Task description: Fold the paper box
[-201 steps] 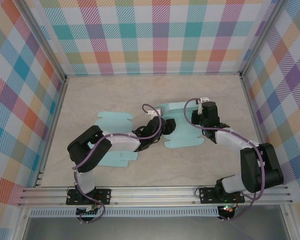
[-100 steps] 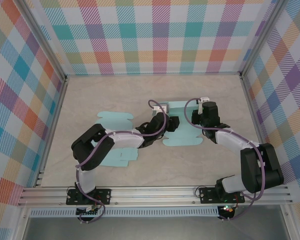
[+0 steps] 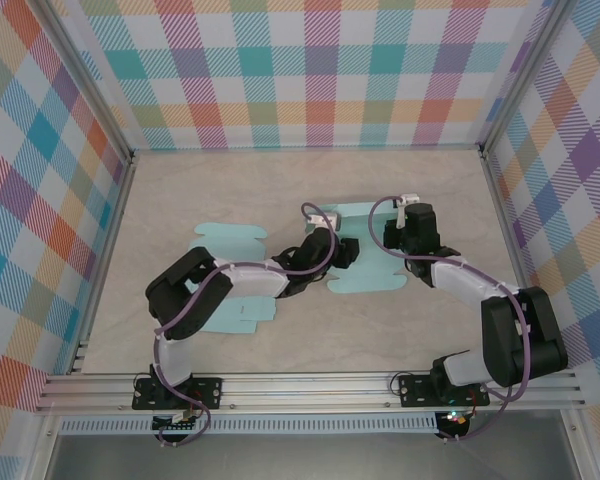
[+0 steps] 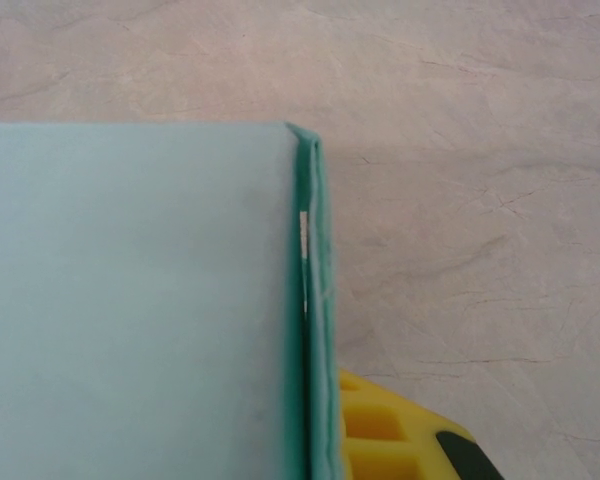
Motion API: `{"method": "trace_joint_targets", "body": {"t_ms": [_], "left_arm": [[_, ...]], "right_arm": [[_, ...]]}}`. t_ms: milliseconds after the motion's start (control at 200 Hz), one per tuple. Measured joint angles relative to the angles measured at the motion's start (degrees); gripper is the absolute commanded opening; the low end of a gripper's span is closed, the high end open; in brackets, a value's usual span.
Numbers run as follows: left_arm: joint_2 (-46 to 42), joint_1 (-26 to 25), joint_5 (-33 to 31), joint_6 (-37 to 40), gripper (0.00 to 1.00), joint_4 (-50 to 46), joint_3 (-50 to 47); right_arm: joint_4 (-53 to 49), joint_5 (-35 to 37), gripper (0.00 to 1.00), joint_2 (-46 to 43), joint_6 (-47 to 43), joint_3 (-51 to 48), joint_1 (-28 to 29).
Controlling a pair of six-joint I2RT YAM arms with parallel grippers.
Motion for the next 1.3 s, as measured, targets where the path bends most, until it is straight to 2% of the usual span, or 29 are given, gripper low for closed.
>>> {"method": "trace_joint_targets", "body": {"t_ms": [235, 375, 535, 695, 790, 935, 1090, 1300], "left_arm": [[-13.0, -0.4, 5.5, 4.2, 0.6, 0.6, -10.2], [-22.7, -0.9, 6.3, 6.3, 0.62, 0.7, -15.6], [-33.1, -1.0, 0.8, 10.5, 0.6, -1.4, -17.9], [-40.0, -0.3, -11.5, 14.7, 0.55, -5.2, -18.0], [-40.8, 2.0, -17.1, 14.8, 0.55, -8.8, -17.9], [-39.4, 11.0, -19.7, 13.0, 0.55, -13.0, -18.0], [-34.6, 17.4, -18.3, 12.3, 0.56, -13.2, -17.9], [-25.6, 17.9, -11.3, 15.0, 0.58, -12.1, -15.6]], "right_arm": [[0.3, -0.3, 0.0, -0.6, 0.0, -0.6, 0.0], [0.3, -0.6, 0.0, -0.6, 0.0, -0.7, 0.0], [0.3, -1.0, 0.0, -0.6, 0.0, -0.7, 0.0], [0.3, -1.8, 0.0, -0.7, 0.0, -0.8, 0.0], [0.3, -2.4, 0.0, -1.3, 0.0, -0.8, 0.0], [0.2, -3.8, 0.0, -2.8, 0.0, -0.8, 0.0], [-0.8, -5.5, 0.0, -4.2, 0.3, -0.7, 0.0], [-1.9, -6.9, 0.0, -4.3, 1.3, -0.8, 0.0]]}}
